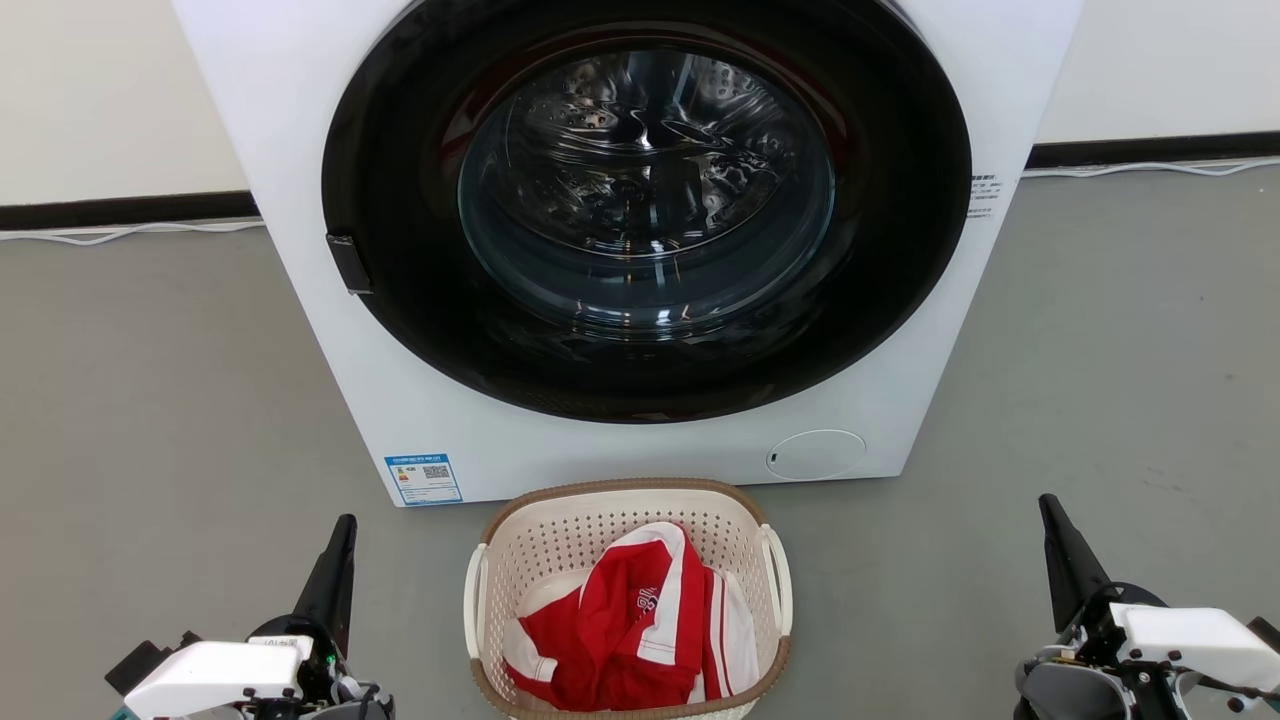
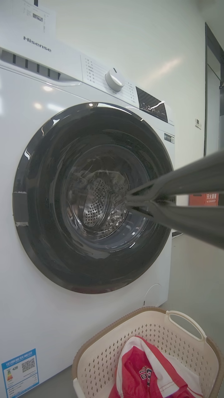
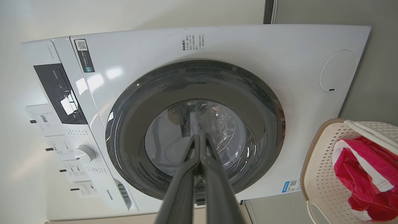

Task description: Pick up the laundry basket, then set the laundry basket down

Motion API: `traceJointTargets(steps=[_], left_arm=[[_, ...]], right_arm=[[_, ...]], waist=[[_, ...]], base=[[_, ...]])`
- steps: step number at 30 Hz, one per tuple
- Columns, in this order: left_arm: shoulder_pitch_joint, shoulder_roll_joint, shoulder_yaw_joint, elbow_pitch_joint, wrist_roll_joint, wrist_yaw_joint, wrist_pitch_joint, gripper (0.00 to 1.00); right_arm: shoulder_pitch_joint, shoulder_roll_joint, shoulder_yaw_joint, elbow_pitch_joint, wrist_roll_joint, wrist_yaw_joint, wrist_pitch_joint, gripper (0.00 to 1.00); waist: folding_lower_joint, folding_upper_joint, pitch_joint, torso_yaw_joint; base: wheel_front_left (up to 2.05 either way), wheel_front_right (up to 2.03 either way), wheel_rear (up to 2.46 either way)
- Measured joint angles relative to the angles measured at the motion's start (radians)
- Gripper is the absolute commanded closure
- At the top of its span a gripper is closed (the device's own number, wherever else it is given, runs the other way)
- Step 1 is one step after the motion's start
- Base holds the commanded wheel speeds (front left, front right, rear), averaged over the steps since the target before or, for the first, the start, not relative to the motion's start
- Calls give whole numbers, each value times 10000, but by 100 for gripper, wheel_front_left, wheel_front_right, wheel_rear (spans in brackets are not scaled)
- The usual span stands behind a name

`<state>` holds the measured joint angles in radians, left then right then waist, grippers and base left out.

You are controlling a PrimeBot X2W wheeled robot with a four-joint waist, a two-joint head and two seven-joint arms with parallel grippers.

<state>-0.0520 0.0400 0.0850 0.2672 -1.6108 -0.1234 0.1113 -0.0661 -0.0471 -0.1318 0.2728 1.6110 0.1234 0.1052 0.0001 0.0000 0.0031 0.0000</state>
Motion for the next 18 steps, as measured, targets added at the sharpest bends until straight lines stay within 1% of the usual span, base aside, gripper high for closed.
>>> traceJointTargets(steps=[18], left_arm=[[0, 0, 0, 0, 0, 0, 0, 100]], right_arm=[[0, 0, 0, 0, 0, 0, 0, 100]], waist=[[-1, 0, 0, 0]], base=[[0, 0, 0]])
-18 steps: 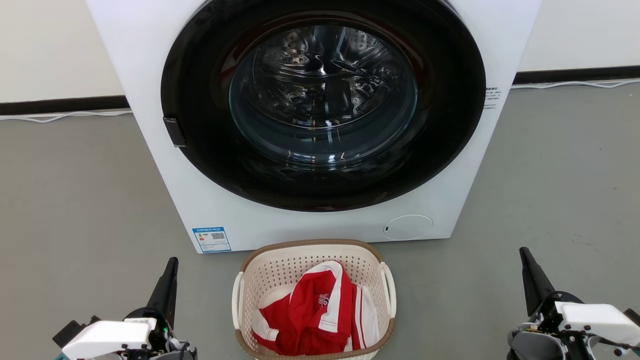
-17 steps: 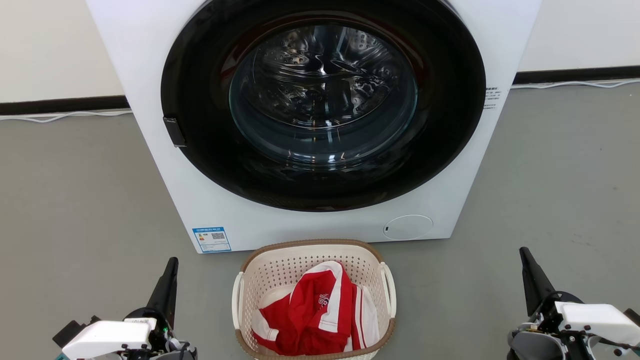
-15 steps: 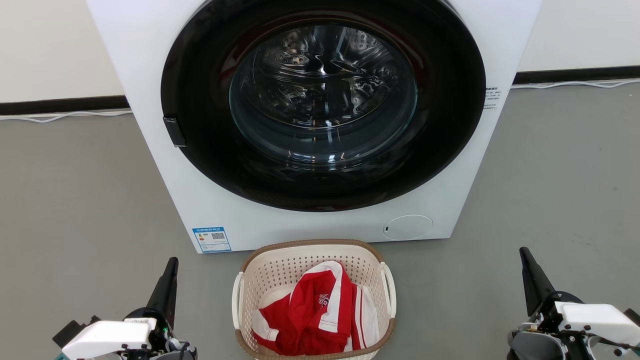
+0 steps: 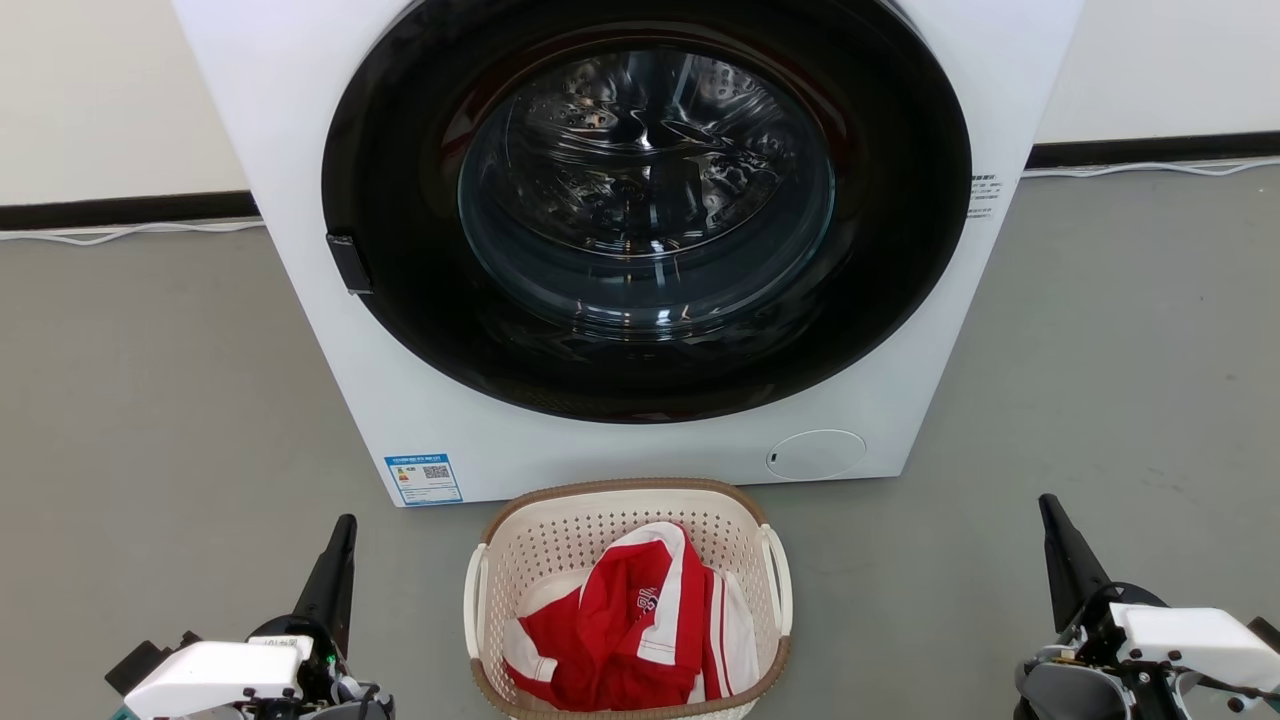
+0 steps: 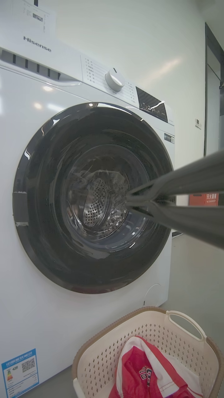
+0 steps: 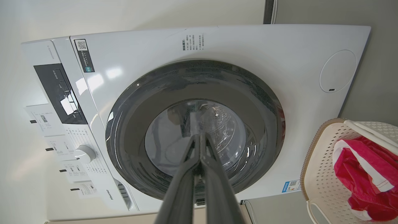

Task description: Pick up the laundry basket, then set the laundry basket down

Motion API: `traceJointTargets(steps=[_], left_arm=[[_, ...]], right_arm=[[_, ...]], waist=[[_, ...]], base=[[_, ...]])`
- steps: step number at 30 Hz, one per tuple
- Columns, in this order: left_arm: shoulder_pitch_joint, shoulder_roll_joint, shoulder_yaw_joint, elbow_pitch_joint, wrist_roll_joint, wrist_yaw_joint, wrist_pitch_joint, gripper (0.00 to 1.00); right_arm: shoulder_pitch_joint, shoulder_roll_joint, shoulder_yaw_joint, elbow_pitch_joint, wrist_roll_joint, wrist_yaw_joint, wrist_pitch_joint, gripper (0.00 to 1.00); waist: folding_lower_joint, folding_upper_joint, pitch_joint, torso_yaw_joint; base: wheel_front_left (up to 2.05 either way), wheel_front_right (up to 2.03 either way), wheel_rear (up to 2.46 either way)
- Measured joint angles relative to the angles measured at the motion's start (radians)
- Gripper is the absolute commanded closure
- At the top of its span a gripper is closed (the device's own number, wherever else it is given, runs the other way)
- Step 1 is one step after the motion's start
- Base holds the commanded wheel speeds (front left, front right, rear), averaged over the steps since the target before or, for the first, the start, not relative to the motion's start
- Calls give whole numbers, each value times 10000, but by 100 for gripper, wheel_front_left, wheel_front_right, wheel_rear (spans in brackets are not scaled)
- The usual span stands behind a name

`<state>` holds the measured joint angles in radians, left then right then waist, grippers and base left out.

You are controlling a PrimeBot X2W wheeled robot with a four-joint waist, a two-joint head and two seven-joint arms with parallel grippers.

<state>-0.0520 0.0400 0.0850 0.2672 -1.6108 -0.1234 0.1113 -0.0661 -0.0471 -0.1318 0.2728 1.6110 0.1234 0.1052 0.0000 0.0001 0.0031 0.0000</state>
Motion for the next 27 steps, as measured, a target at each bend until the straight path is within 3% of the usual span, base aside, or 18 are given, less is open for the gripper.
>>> traceJointTargets(steps=[27], left_arm=[[0, 0, 0, 0, 0, 0, -2, 100]], right_arm=[[0, 0, 0, 0, 0, 0, 0, 100]], waist=[[0, 0, 0, 0]], base=[[0, 0, 0]])
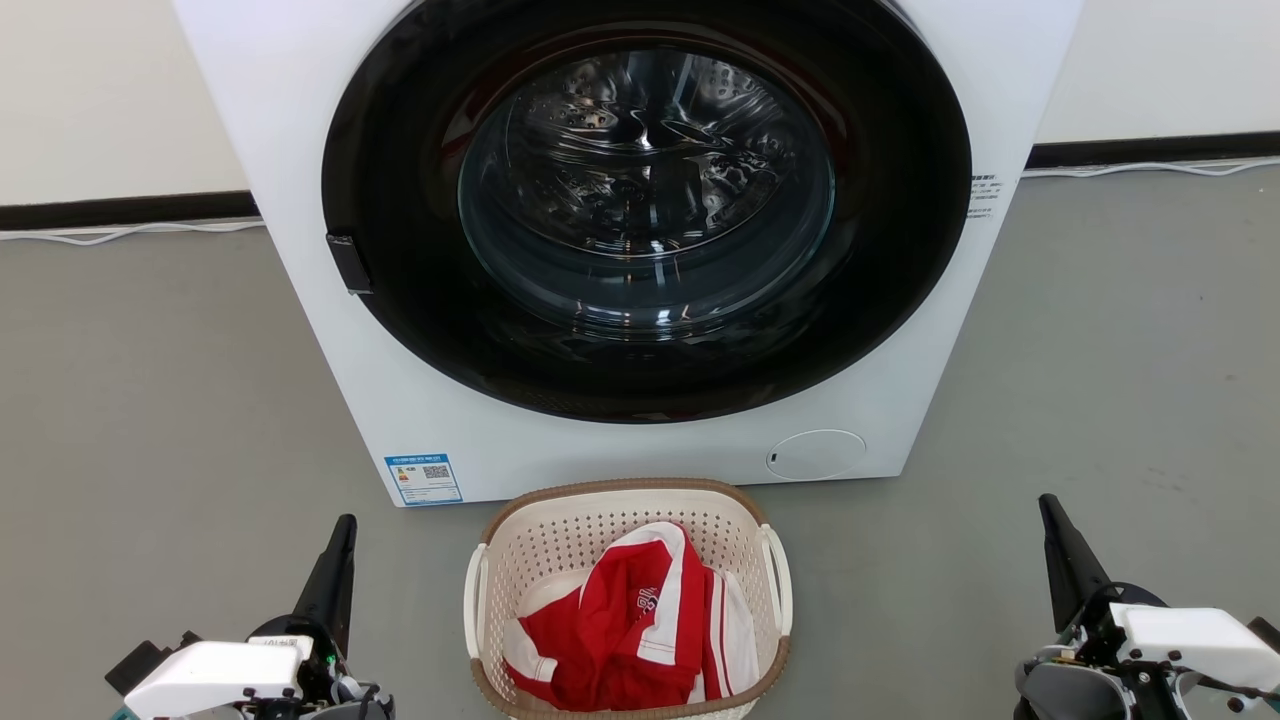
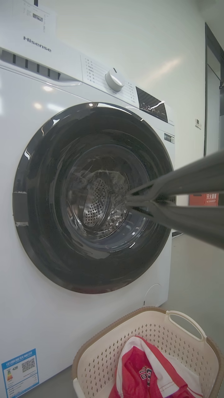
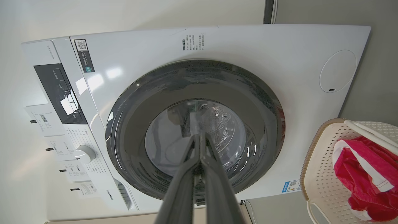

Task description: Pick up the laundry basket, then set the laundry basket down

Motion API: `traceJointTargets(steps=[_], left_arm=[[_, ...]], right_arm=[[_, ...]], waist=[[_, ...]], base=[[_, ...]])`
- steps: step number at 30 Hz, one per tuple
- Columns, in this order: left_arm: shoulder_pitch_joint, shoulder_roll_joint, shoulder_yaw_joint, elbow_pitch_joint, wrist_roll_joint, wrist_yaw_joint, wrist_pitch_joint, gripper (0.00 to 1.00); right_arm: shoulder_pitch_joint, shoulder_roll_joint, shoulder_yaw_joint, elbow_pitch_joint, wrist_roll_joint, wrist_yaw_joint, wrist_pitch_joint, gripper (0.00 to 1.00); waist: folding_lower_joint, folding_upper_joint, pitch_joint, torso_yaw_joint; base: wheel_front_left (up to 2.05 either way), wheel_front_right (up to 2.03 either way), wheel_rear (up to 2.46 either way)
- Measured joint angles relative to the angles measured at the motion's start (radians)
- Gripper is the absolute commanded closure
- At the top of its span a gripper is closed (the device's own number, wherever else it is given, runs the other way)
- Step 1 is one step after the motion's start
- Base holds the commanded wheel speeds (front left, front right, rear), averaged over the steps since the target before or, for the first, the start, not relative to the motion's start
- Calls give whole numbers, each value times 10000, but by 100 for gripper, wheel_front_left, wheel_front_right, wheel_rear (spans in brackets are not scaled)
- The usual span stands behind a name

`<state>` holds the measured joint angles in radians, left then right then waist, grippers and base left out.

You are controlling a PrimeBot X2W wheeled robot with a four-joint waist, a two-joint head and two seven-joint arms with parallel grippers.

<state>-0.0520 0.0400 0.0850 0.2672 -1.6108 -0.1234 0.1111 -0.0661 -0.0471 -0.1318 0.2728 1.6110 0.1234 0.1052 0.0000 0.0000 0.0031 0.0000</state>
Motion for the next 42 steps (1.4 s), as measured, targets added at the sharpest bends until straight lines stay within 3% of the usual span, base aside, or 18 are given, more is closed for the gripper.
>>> traceJointTargets(steps=[13, 14, 20, 27, 42], left_arm=[[0, 0, 0, 0, 0, 0, 0, 100], [15, -4, 0, 31, 0, 2, 0, 0], [622, -140, -29, 675, 0, 17, -12, 0], [679, -138, -107, 525, 153, 50, -209, 0], [684, -128, -332, -182, 1699, 355, -610, 0]], right_arm=[[0, 0, 0, 0, 0, 0, 0, 100], [21, 0, 6, 38, 0, 0, 0, 0], [638, 142, 75, 646, 0, -13, -10, 0], [652, 159, 251, 631, -192, -13, -148, 0], [652, 157, 443, 247, -1643, -12, -568, 0]], waist=[[0, 0, 0, 0], [0, 0, 0, 0], [0, 0, 0, 0], [3, 0, -42, -10], [2, 0, -54, -31]], base=[[0, 0, 0], [0, 0, 0], [0, 0, 0], [0, 0, 0], [0, 0, 0]])
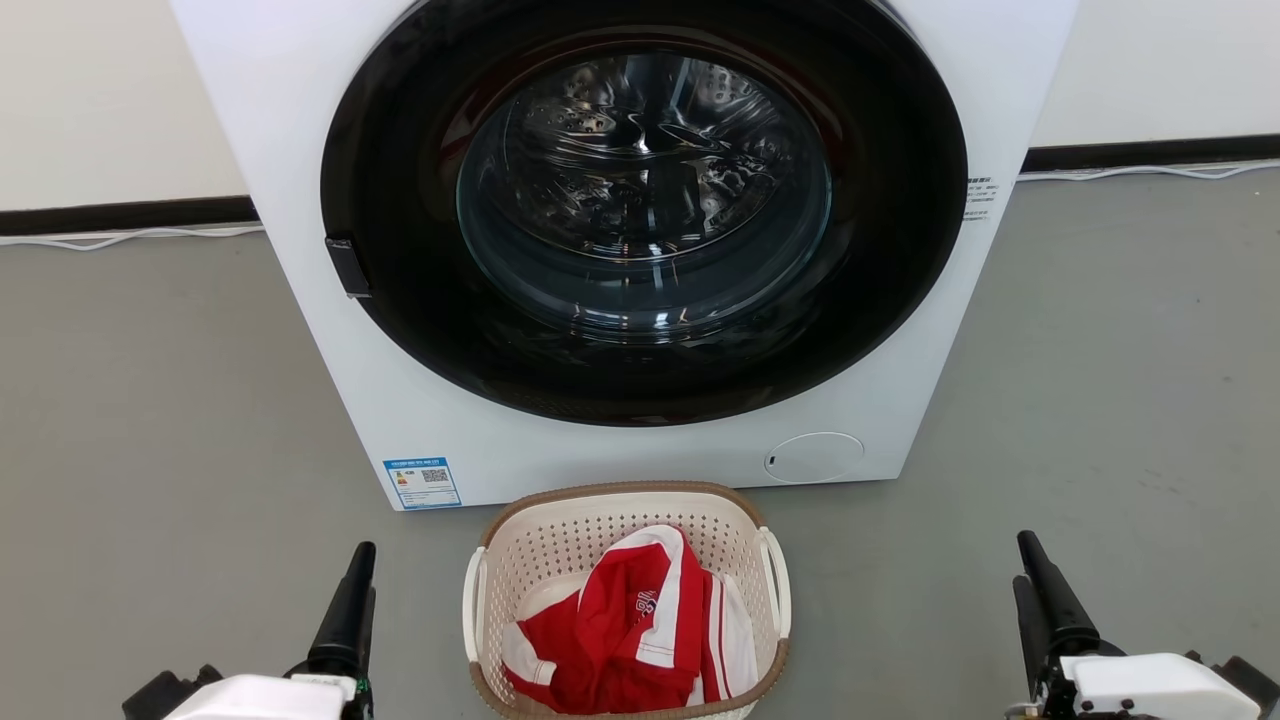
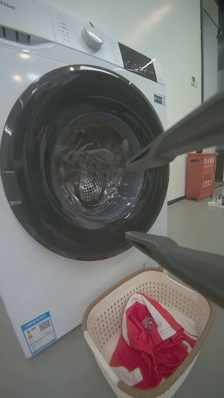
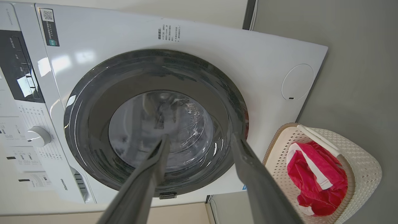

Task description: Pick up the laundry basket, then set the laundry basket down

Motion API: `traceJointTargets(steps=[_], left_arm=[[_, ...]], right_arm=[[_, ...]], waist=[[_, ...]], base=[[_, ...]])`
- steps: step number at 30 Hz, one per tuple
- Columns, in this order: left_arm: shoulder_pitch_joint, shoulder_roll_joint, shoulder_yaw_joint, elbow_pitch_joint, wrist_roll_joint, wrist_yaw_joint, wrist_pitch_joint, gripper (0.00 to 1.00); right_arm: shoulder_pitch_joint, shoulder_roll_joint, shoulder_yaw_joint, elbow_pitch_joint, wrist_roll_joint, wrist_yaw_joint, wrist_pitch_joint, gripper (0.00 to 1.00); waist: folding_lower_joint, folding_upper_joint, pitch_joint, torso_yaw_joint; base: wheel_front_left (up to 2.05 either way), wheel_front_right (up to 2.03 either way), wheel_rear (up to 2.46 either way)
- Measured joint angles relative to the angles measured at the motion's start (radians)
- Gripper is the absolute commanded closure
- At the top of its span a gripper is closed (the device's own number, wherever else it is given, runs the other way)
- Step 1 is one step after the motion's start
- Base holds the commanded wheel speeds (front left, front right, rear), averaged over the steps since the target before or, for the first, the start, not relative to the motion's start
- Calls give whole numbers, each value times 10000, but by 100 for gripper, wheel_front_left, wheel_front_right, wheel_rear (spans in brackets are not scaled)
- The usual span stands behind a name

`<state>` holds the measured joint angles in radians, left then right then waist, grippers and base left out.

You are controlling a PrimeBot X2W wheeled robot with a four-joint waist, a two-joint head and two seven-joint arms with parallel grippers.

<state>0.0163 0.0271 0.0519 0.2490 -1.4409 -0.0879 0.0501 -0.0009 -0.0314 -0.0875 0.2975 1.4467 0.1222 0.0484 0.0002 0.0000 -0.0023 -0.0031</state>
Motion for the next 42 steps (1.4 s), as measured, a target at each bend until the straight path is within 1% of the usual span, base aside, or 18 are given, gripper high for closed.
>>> traceJointTargets(steps=[7, 15, 16, 17, 20, 30, 32, 35, 36, 42], left_arm=[[6, 10, -228, -311, 1193, 117, -215, 0], [174, 25, -453, -564, 2744, 370, -453, 0], [174, 25, -453, -564, 2744, 370, -453, 0], [178, 25, -483, -583, 2888, 445, -508, 0], [178, 31, -554, -686, 3417, 456, -560, 0], [202, 82, -809, -970, 4809, 767, -849, 0], [262, 117, -897, -1072, 5275, 825, -955, 0], [363, 130, -938, -1139, 5486, 895, -1022, 0], [401, 151, -980, -1174, 5795, 991, -1051, 0], [401, 242, -1160, -1344, 6527, 1160, -1227, 0]], right_arm=[[1, 0, 257, -272, -1070, 0, -198, 0], [6, -6, 430, -535, -2257, 0, -426, 0], [6, -6, 430, -535, -2257, 0, -426, 0], [6, -6, 468, -570, -2405, 0, -491, 0], [8, -6, 537, -616, -2784, 0, -523, 0], [13, -15, 671, -844, -4006, 2, -838, 0], [13, -23, 746, -884, -4374, 6, -932, 0], [14, -31, 802, -909, -4579, 6, -941, 0], [14, -31, 861, -922, -4836, 6, -1047, 0], [14, -36, 907, -997, -5511, 6, -1214, 0]], waist=[[0, 0, -13, -5], [0, 0, -33, -18], [0, 0, -33, -18], [-1, 0, -33, -20], [-1, 0, -35, -25], [-1, 0, -69, -32], [-1, 0, -76, -37], [-1, 0, -79, -40], [-1, 0, -80, -47], [-1, 0, -82, -66]], base=[[0, 0, 0], [0, 0, 0], [0, 0, 0], [0, 0, 0], [0, 0, 0], [0, 0, 0], [0, 0, 0], [0, 0, 0], [0, 0, 0], [0, 0, 0]])
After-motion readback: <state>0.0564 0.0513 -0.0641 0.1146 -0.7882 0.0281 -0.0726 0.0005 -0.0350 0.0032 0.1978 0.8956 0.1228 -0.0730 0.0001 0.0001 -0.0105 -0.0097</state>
